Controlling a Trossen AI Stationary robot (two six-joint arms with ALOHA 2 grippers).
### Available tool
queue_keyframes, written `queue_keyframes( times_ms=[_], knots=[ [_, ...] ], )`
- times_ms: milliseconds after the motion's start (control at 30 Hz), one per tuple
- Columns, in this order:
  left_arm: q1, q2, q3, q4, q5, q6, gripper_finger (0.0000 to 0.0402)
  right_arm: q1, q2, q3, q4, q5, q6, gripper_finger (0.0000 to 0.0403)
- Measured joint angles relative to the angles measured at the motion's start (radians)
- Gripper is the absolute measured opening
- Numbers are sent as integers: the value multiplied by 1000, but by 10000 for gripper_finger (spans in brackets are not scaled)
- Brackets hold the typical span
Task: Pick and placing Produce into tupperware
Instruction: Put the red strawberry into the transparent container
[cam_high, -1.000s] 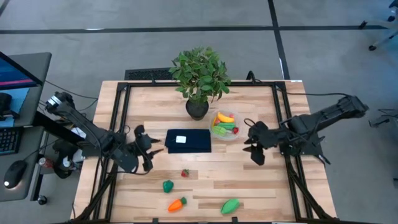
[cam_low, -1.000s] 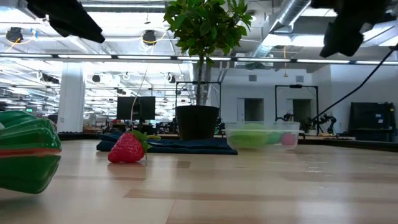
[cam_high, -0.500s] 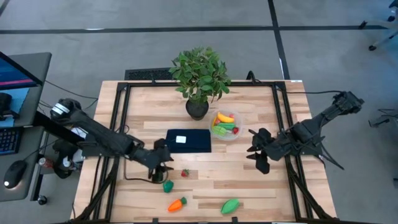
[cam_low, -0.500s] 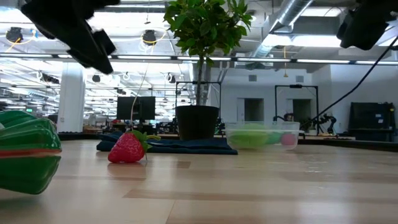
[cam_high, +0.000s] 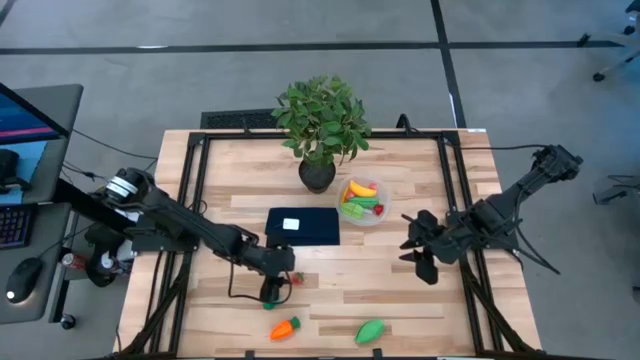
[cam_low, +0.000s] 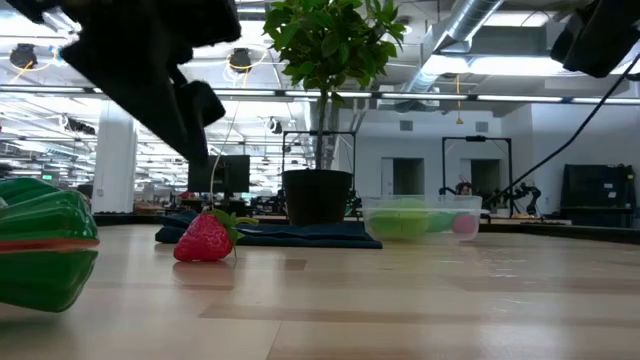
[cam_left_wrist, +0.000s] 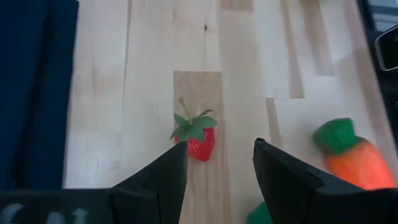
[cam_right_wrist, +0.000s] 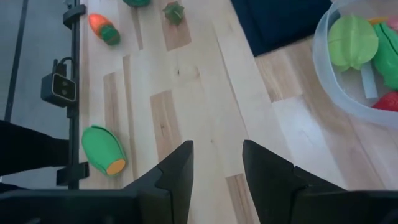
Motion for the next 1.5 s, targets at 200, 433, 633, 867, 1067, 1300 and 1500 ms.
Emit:
queue_keyframes(
  times_ms=[200,433,633,867,1067,1300,1500],
  knots=[
    [6,51,19,-4,-4,-8,171,32,0,0,-24,0,14,129],
    [37,66,20,-16,-20,-54,185,57,0,0,-52,0,32,128],
    [64,66,20,-15,24,-55,210,69,0,0,-70,0,32,128],
    [71,74,20,-3,71,-51,229,68,0,0,-70,0,26,128],
    [71,139,23,34,122,-42,229,68,0,0,-85,2,22,128],
    [72,180,33,63,111,-61,228,68,0,0,-93,0,22,128],
    [72,196,32,69,97,-65,228,68,0,0,-97,1,21,128]
  ],
)
